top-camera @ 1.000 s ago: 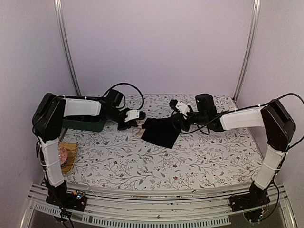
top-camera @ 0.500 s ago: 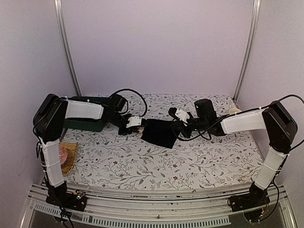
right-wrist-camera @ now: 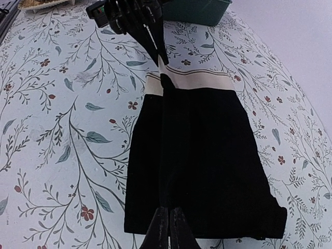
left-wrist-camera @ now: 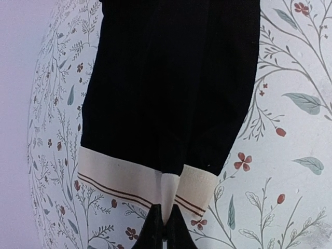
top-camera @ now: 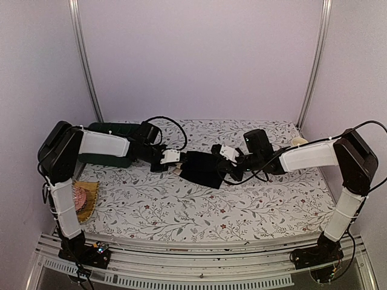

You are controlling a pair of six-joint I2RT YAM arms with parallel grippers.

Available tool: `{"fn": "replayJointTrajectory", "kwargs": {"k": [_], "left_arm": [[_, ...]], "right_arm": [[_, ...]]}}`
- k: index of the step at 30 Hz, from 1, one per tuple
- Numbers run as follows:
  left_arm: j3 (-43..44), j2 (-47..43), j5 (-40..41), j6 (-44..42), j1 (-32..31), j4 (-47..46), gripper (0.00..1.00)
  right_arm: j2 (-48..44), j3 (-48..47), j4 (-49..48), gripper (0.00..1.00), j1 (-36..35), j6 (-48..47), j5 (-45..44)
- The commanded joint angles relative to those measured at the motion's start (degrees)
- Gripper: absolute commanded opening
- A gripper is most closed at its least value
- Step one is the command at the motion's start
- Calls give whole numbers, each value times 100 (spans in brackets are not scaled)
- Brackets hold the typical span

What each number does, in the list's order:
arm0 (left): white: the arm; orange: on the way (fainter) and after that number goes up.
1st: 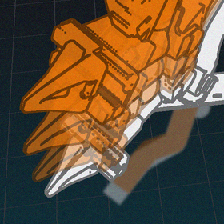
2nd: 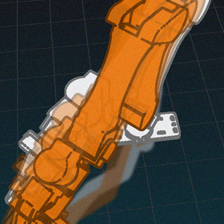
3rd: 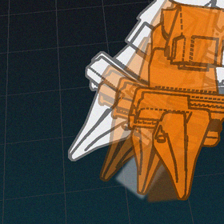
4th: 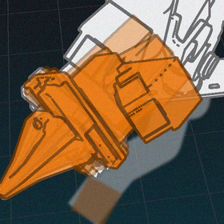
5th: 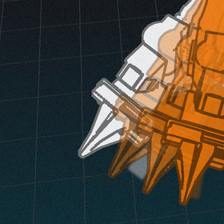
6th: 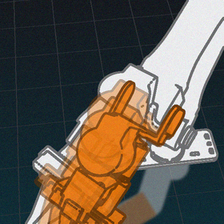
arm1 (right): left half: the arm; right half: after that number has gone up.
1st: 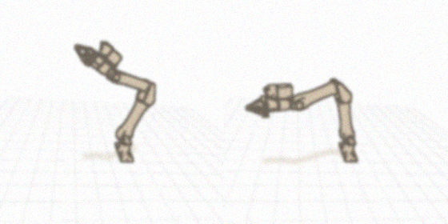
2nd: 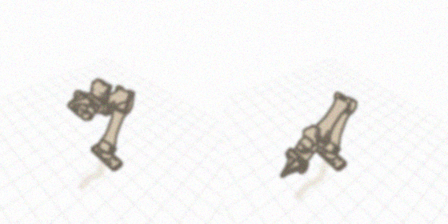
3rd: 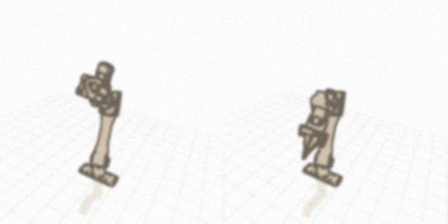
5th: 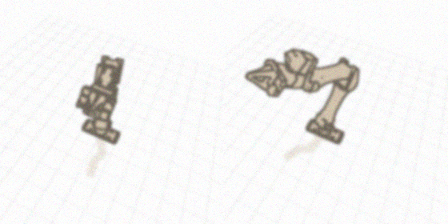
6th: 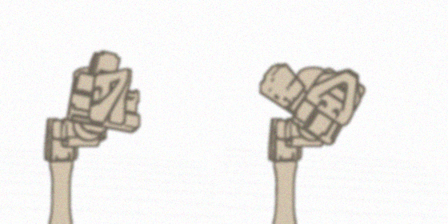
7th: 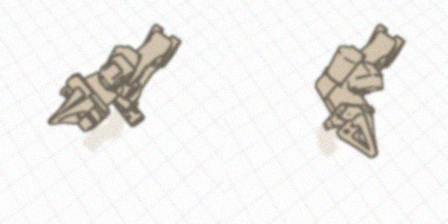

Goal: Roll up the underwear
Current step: Fold the underwear at the center of the board, then smooth out the underwear at the center of the board.

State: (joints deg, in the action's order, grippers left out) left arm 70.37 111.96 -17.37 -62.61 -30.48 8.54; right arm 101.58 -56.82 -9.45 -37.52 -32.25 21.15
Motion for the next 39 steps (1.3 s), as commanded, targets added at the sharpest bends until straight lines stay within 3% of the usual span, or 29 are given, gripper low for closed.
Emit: {"fn": "replayJointTrajectory", "kwargs": {"k": [1,5,8,11,14,17,23,29,33,35,39], "left_arm": [[-199,-119,164,-174,-124,-238,10],[-234,-124,159,-217,-129,-197,14],[-228,-122,159,-238,-134,-156,26],[-217,-114,202,-277,-134,-97,30],[-231,-162,273,-318,-134,-36,49],[-247,-281,251,-362,-95,85,68],[251,-486,-268,-291,192,808,93],[2460,663,-990,670,554,2071,96],[3971,1664,-988,1330,576,2786,90],[4405,2034,-935,1516,574,2888,86],[4995,2572,-892,1403,551,3255,88]], "right_arm": [[29,-169,446,2,-96,-191,40],[111,-270,684,2,-136,-241,-7],[229,-395,913,3,-193,-293,-79],[340,-510,1116,12,-278,-299,-183],[329,-510,1210,28,-371,-284,-251],[207,-515,1284,35,-382,-220,-235],[-70,-637,1371,38,-385,111,-435],[208,-1194,1374,42,-237,788,-1154],[616,-1716,1476,41,-99,1203,-1554],[837,-1906,1536,39,-29,1320,-1703],[1175,-2172,1630,37,145,1429,-1704]]}}
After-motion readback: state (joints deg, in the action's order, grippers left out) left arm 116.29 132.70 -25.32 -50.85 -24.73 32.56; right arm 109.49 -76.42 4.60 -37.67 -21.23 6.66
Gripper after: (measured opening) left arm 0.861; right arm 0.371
